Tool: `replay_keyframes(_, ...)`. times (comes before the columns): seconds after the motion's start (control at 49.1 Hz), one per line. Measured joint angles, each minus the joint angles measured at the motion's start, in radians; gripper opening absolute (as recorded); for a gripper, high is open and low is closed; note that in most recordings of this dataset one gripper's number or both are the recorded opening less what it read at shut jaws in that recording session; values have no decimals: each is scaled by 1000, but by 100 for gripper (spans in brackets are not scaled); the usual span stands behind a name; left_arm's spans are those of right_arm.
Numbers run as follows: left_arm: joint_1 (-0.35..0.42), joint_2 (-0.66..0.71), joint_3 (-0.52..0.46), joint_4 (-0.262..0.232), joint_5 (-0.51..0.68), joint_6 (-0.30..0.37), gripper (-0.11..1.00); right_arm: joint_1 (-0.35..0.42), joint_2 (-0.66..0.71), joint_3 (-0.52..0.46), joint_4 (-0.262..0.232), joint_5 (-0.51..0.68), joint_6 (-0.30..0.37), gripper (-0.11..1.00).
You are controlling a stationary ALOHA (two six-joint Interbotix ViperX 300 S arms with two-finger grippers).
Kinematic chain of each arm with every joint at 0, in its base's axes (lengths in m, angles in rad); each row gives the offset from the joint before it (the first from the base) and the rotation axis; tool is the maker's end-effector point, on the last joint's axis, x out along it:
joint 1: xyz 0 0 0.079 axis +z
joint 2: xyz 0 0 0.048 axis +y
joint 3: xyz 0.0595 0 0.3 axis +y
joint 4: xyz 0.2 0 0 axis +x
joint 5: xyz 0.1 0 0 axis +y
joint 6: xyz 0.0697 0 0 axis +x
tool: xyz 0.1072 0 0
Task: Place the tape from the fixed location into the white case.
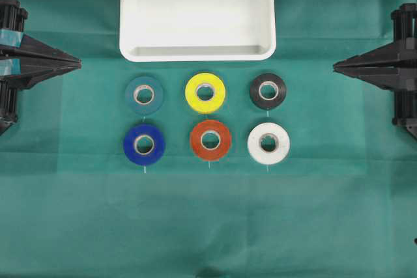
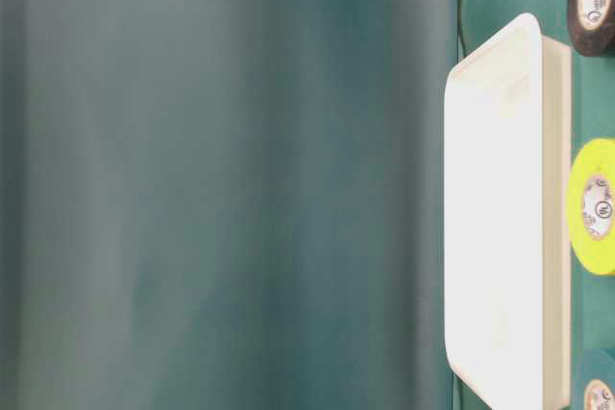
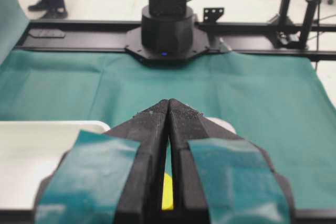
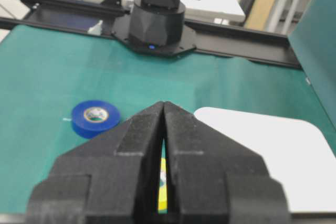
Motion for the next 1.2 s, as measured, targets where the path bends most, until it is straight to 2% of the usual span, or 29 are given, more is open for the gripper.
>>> replay_keyframes(0.224,2,-2,0,-2,0,0,2,0,0,0,0,5,-2,1)
replay_keyframes(0.326,0,-2,0,-2,0,0,10,0,2,0,0,12,-2,1)
replay_keyframes(0.428,0,3,0,-2,0,0,31,0,0,0,-2,14,-2,1)
replay_keyframes(0.591,0,6,0,-2,3,-3,79,0,0,0,-2,15,-3,1)
replay_keyframes(0.693,2,6,0,-2,5,-3,97,0,2,0,-2,15,-3,1)
replay_keyframes(1.202,8,6,-2,-2,5,-3,97,0,2,0,-2,15,-5,1)
